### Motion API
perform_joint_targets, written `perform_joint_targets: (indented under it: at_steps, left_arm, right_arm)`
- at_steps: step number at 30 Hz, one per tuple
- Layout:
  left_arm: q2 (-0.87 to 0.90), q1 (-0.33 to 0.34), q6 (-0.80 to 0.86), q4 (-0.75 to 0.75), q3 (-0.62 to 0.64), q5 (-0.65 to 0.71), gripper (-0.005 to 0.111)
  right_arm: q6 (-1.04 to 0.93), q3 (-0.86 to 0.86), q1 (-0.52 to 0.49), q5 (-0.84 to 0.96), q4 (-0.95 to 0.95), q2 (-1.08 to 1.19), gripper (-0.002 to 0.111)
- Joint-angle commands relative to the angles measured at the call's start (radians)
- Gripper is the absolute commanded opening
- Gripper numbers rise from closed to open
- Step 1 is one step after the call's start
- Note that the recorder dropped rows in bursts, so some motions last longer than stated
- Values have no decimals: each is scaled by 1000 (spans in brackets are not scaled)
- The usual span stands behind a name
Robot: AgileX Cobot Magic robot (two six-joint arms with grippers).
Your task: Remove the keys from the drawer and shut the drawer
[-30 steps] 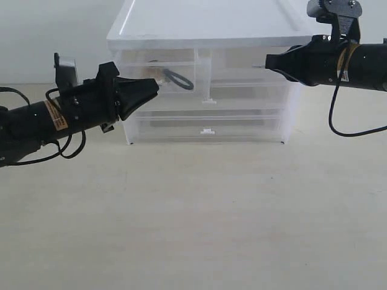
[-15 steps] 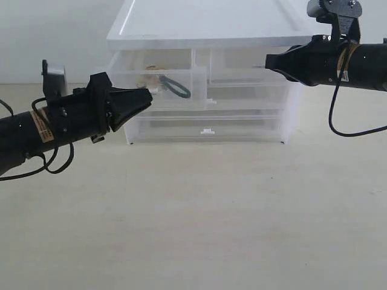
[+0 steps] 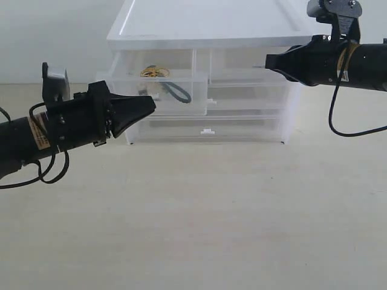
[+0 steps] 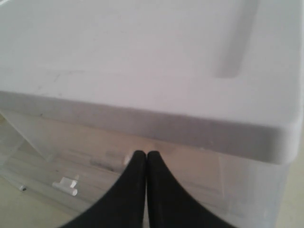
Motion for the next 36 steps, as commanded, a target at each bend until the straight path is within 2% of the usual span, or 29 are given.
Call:
perform_joint_targets:
  at_steps: [1, 2, 5, 6, 9, 11, 16, 19, 24, 30, 32, 36]
  left_arm:
    - [-22, -2, 89, 20, 46, -10, 4]
    - [-30, -2, 119, 17, 62, -10, 4]
    - [-68, 12, 185, 19, 125, -10, 4]
    - [-83, 20, 211, 17, 148, -10, 4]
    - [-123, 41, 289, 14, 208, -10, 4]
    - [-147, 52, 328, 3, 251, -10, 4]
    - [-196, 60, 394, -32, 325, -10, 4]
    - [-219, 60, 420, -34, 345, -10, 4]
    - [-251, 60, 443, -36, 347, -10, 4]
    - [-305, 70, 485, -40, 348, -9, 4]
    - [-336, 80, 521, -35, 348, 58, 4]
    - [-404, 118, 523, -44, 351, 252, 4]
  right_arm:
    - [-11, -13, -8, 24, 37, 2, 2]
    - [-11, -13, -8, 30, 37, 2, 6]
    - [-11, -15, -8, 54, 35, 2, 26]
    - [-11, -15, -8, 64, 35, 2, 38]
    - [9, -15, -8, 89, 35, 2, 61]
    - [32, -15, -8, 108, 35, 2, 67]
    - [91, -15, -8, 190, -8, -11, 67]
    - [196, -13, -6, 200, -141, -34, 67]
    - [504, -13, -6, 116, -452, -86, 67]
    - [642, -13, -6, 52, -609, -101, 67]
    - [673, -13, -6, -34, -654, -101, 64]
    - [657, -13, -6, -203, -676, -126, 46]
